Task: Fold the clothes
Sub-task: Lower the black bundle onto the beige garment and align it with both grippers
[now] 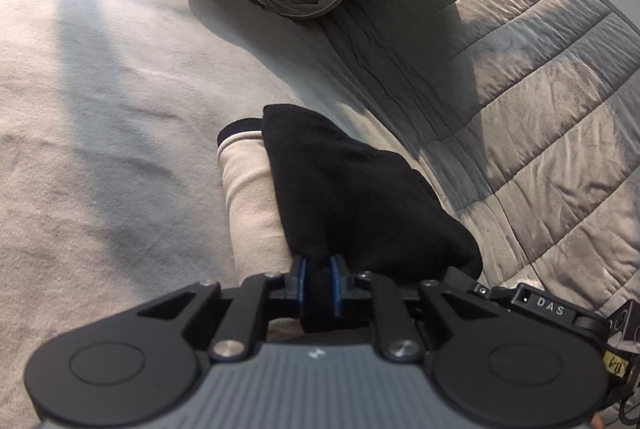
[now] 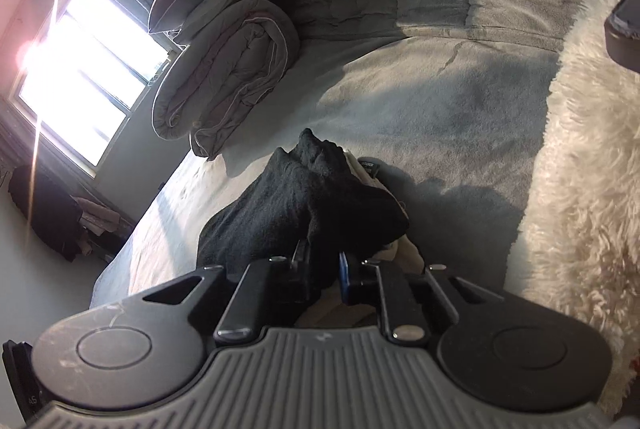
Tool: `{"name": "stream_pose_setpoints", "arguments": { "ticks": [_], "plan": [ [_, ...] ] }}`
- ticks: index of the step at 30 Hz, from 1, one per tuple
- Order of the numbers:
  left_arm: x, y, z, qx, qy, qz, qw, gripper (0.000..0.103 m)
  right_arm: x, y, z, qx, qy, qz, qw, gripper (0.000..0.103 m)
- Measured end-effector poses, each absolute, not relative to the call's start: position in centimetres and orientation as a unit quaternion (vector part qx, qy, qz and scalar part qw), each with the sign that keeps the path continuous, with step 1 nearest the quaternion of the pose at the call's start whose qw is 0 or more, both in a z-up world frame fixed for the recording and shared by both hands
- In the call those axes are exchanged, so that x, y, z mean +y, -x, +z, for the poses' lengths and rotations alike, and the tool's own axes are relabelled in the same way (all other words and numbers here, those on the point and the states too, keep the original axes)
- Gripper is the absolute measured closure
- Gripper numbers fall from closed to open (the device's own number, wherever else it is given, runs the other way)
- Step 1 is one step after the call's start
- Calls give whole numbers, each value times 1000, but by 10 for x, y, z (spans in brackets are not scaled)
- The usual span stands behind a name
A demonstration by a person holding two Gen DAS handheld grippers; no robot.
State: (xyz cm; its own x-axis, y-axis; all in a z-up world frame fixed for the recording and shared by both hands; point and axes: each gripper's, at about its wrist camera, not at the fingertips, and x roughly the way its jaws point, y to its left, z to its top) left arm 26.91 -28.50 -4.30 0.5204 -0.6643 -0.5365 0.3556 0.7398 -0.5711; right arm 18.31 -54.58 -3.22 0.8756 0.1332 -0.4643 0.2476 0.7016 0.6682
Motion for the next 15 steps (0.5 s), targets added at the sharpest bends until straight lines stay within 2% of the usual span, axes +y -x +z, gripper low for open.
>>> {"name": "stream_pose_setpoints", "arguments": {
  "ticks": [1,2,3,9,11,15],
  "plan": [
    [-285,-267,-37,371,183,-303,859,76,-545,-179,-30,240,-376,-31,894,75],
    [-285,-265,-31,350,170,-302,870,65,-546,-175,-26,229,-367,-34,901,64],
    [-285,-263,-25,330,158,-301,880,62,-546,-171,-20,213,-354,-43,909,58],
    [-299,-276,-5,233,107,-294,921,62,-541,-179,3,139,-273,-57,950,58],
    [-308,-282,-7,195,97,-292,931,62,-533,-191,2,127,-242,-53,961,62],
    [-323,-307,-23,203,92,-277,935,63,-522,-211,-13,117,-186,-60,974,67]
  ]
}}
